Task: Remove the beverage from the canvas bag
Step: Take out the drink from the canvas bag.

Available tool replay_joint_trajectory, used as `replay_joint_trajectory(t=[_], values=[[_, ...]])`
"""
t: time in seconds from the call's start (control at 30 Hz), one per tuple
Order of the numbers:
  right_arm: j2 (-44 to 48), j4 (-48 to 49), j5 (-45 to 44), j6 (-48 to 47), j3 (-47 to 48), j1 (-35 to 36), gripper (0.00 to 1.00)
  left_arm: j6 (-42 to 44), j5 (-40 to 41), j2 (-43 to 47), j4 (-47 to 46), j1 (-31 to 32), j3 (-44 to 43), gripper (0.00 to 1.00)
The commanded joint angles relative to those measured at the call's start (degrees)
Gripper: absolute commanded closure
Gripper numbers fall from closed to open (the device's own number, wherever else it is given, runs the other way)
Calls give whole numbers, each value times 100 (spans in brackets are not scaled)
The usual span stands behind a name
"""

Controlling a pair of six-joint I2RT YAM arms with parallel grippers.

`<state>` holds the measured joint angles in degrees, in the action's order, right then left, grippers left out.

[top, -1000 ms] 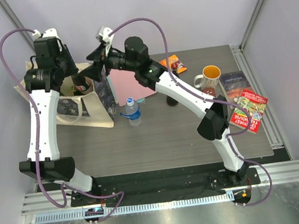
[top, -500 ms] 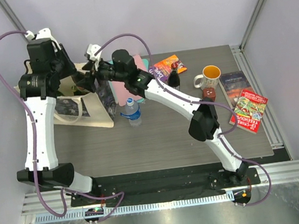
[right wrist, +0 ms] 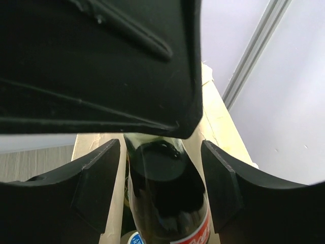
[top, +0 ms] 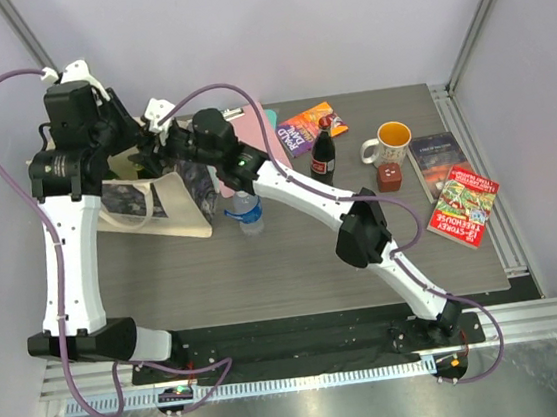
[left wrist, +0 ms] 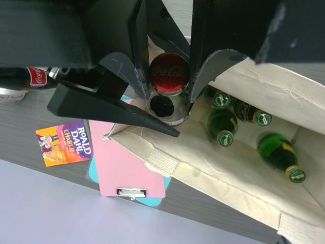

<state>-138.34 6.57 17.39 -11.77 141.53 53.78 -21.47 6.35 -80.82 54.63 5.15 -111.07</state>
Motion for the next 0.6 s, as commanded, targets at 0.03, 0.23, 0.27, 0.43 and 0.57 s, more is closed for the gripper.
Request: replay_joint_trajectory(t=[0.03, 0.23, 0.27, 0.43, 0.57], values=[[18, 617, -306, -282, 235, 71, 34, -261, -222, 426, -902, 13, -64, 100], [97, 881, -377, -396, 164, 98, 65, -278, -204, 488, -919, 4, -38, 100], [106, 907, -350, -422, 164, 98, 70, -313, -204, 488, -919, 13, -29, 100], [281, 1118, -271, -484, -29, 106, 91, -471, -161, 505, -990, 4, -64, 96], [413, 1320, -271, -309, -47, 98, 98, -656, -108, 514, -963, 13, -152, 64]])
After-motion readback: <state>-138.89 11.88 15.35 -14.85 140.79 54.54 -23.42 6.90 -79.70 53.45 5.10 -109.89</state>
